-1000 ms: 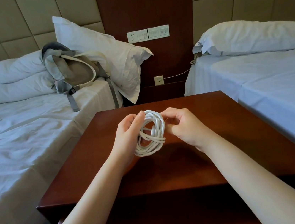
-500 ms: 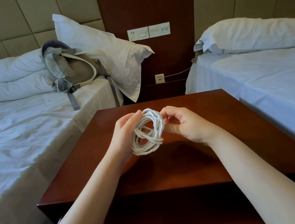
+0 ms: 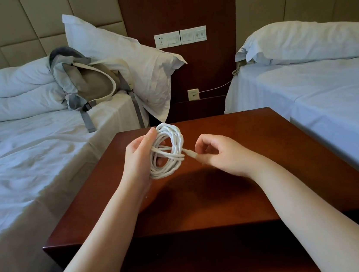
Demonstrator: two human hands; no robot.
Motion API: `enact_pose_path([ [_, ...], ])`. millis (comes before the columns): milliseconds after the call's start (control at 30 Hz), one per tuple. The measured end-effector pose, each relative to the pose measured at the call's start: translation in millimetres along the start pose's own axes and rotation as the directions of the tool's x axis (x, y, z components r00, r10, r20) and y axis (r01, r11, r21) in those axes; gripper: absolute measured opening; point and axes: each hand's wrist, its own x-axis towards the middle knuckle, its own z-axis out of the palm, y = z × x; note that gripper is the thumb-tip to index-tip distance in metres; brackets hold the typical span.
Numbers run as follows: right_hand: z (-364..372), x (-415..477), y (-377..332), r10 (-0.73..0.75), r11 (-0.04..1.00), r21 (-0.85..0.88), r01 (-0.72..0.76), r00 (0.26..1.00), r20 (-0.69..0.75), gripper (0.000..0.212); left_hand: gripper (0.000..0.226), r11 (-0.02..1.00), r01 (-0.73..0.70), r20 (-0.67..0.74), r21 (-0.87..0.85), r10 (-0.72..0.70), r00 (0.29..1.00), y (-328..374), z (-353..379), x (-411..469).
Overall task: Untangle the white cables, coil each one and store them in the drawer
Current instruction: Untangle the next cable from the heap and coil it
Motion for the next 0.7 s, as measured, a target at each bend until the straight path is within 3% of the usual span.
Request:
enact_pose_path([
  [167,8,3,-2,-0.013,1.0,0.001,0.013,0.997,0.078,0.024,0.033,0.995,0.013,0.025,0.098,-0.016,1.0,-4,6,-2],
  [267,9,4,-3,-0.052,0.995,-0.081,0.053,0.999,0.007,0.023,0.039,0.995,0.028,-0.028,0.098,-0.025,0.999,-4,6,-1],
  [400,8,2,-4,-0.025,0.999,-0.021,0.026,0.998,0.06,0.015,0.05,0.995,0.049,-0.051,0.091,-0.044,0.998,-1,8,-2],
  [600,12,1,-3,-0.032,0.998,-0.053,0.034,0.999,0.032,0.013,0.04,0.978,0.11,-0.164,0.176,-0.081,0.983,-2,13,-3],
  [700,14,-2,-5,-0.019,1.0,-0.003,0.019,0.999,0.038,0.037,0.042,0.968,0.138,-0.201,0.212,-0.095,0.975,-2,12,-5],
])
